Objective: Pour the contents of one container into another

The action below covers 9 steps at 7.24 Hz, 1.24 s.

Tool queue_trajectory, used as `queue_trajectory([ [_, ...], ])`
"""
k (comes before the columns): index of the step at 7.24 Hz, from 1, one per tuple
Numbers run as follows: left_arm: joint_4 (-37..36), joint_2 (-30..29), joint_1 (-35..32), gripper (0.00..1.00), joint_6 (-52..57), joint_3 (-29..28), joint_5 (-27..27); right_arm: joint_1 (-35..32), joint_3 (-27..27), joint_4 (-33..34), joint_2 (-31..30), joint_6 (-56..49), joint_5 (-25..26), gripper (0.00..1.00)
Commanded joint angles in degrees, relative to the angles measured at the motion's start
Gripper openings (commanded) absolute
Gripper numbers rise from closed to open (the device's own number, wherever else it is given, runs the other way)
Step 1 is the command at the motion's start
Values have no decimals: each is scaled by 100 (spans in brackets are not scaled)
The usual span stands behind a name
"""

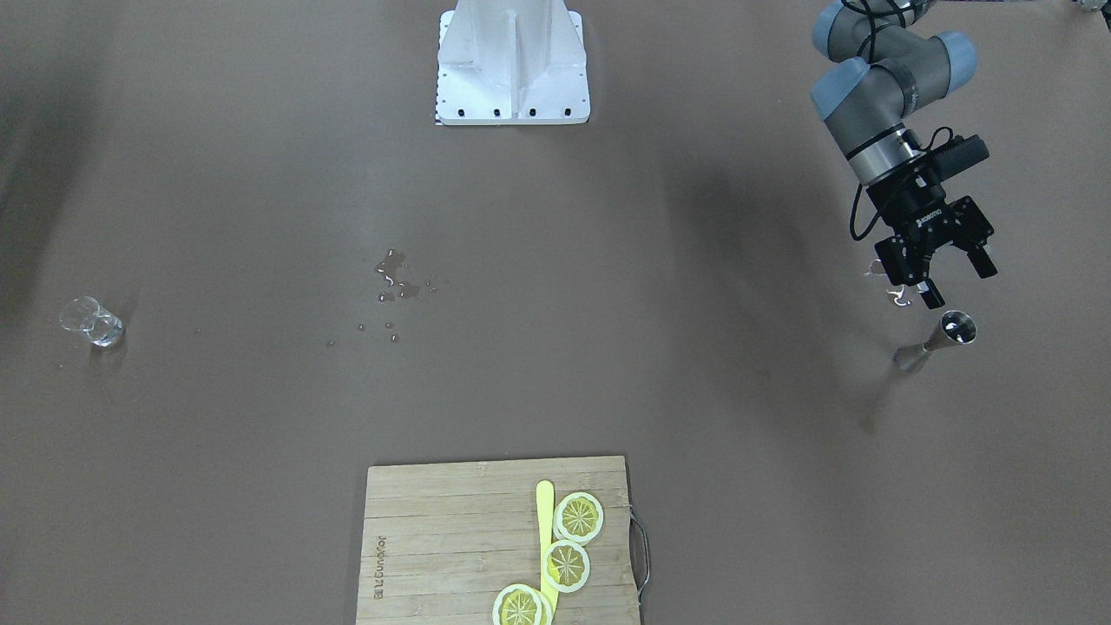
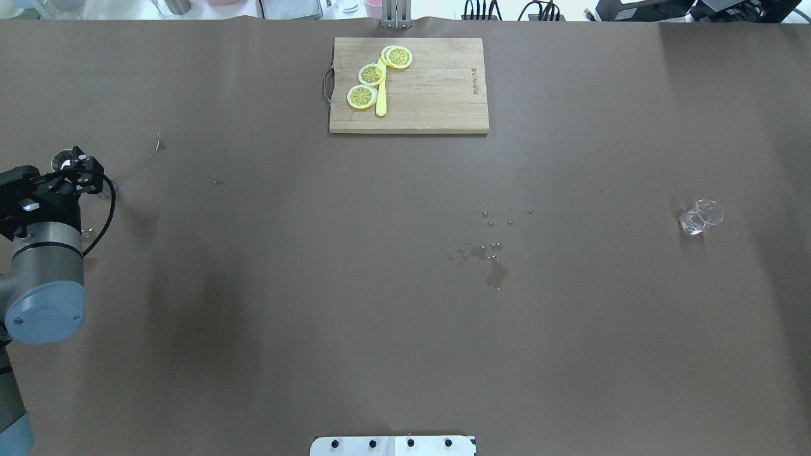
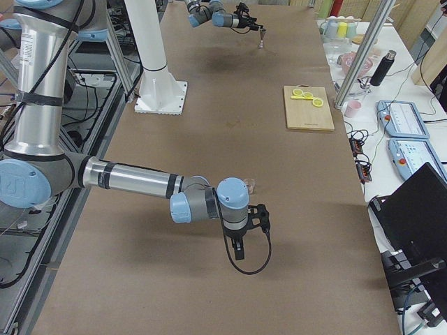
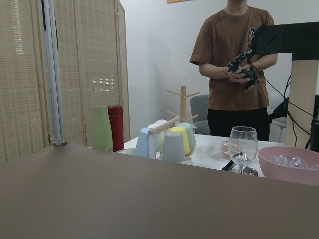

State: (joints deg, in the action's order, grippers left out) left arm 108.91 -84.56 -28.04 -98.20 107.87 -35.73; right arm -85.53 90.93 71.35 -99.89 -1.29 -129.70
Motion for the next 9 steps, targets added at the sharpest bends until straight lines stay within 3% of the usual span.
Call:
queue_trajectory([
  [1,-80,-25,-184,97,615,453,-494,2,-110,-7,31,15,-196,100],
  [4,-62,-446,-211,97,1416,533,-978,2,-153,-16,84,7,-301,100],
  [5,-63,-656,-211,97,1696,533,-1275,2,-172,254,241,33,-379,100],
  [7,-54,-1087,-211,97,2277,542,-1882,-7,212,1866,601,24,-643,100],
  [9,-45,-1526,-193,97,2882,577,-2697,-7,452,1997,497,-55,-591,100],
])
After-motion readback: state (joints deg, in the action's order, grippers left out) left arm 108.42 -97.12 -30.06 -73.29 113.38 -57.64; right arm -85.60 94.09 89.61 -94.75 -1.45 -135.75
